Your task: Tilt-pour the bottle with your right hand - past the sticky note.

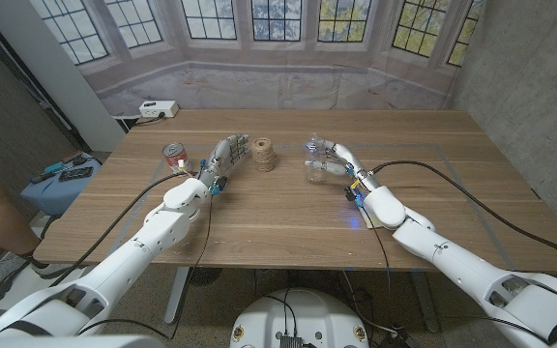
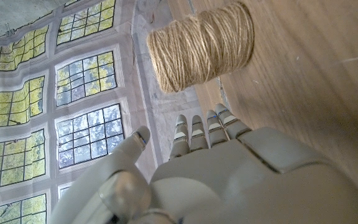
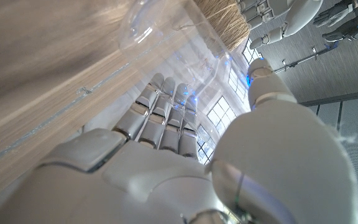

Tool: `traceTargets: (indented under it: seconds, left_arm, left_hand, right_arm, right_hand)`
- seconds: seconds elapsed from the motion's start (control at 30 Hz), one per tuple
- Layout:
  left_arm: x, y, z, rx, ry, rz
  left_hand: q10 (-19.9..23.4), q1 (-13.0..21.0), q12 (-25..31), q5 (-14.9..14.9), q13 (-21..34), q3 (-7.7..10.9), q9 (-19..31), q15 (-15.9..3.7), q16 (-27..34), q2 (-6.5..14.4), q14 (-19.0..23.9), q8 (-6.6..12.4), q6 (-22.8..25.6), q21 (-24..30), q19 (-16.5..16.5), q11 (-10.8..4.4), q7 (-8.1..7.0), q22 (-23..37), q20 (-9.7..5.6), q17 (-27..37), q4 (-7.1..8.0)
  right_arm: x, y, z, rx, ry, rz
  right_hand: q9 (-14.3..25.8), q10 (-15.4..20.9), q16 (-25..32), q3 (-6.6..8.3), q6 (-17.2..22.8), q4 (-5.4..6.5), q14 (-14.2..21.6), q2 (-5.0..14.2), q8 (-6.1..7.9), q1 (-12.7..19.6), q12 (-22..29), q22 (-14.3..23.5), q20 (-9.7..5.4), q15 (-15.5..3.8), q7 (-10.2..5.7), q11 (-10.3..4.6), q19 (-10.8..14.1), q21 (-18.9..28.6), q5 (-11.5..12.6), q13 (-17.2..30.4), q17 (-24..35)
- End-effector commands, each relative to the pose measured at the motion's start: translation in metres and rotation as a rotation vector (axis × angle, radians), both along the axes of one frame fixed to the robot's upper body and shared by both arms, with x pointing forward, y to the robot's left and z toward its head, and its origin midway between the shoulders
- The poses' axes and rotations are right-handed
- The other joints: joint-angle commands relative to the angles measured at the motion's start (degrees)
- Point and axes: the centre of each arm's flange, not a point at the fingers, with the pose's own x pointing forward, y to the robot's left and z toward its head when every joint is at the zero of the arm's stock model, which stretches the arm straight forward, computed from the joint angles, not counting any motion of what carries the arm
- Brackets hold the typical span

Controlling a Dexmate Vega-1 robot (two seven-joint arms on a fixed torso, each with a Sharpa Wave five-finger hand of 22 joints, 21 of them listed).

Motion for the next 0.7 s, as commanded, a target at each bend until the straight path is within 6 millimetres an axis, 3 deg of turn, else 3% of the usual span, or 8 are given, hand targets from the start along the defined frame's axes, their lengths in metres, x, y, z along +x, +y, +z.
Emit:
traceTargets:
  seconds: [0.03, 0.7]
  left_arm:
    - [0.0, -0.001, 0.0, -0.006, -0.002, -0.003]
    - [-0.022, 0.008, 0.007, -0.002, -0.049, 0.031]
  left_hand:
    - [0.65, 0.35, 0.26, -0.09, 0.14, 0.26, 0.13, 0.28, 0.13, 0.0, 0.41, -0.12, 0.56, 0.22, 0.49, -0.05, 0.06, 0.18, 0.09, 0.02, -0.13]
    - [0.52, 0.39, 0.14, -0.14, 0.15, 0.32, 0.14, 0.32, 0.02, -0.08, 0.22, -0.24, 0.5, 0.17, 0.43, 0.05, 0.05, 0.19, 0.16, 0.07, -0.18]
  right_arm:
    - [-0.007, -0.004, 0.008, -0.027, -0.005, -0.01]
    - [-0.017, -0.012, 0.013, -0.083, -0.018, -0.053]
  right_hand:
    - [0.15, -0.12, -0.24, 0.0, 0.12, 0.42, 0.3, 0.58, 0.19, -0.19, 0.42, 0.24, -0.06, -4.39, 0.16, 0.2, 0.36, -0.14, 0.2, 0.28, 0.25]
    - [0.29, -0.06, -0.2, -0.21, 0.07, 0.54, 0.55, 0.81, 0.21, -0.04, 0.84, 0.26, 0.16, -4.31, 0.39, 0.43, 0.38, -0.37, 0.12, 0.77, 1.1]
